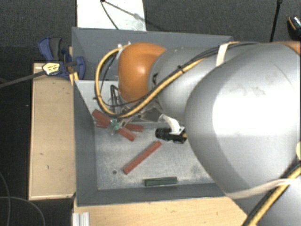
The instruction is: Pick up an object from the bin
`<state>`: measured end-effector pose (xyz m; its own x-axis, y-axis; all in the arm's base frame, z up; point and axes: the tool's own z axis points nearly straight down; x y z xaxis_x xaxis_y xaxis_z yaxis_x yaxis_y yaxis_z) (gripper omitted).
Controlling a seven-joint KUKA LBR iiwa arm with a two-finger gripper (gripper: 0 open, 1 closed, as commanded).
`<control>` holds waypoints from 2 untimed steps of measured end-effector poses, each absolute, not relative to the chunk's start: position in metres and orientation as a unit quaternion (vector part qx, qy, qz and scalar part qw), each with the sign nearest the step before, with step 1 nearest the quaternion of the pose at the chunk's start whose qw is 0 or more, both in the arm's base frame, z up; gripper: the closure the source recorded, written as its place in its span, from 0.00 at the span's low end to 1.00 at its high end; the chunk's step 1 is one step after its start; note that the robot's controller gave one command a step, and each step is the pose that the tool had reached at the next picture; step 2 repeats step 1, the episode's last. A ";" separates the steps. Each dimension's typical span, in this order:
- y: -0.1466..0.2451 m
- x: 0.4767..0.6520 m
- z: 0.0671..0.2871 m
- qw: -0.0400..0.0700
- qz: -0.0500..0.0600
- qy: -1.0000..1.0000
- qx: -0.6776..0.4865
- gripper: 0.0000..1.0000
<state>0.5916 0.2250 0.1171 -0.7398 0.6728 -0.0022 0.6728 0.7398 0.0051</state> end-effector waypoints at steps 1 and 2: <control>0.225 0.594 0.203 0.004 0.003 0.934 0.358 1.00; 0.225 0.594 0.203 0.004 0.003 0.934 0.358 1.00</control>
Offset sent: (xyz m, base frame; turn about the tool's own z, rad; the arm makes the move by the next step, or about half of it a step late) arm 0.0001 -0.0001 0.0805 0.0000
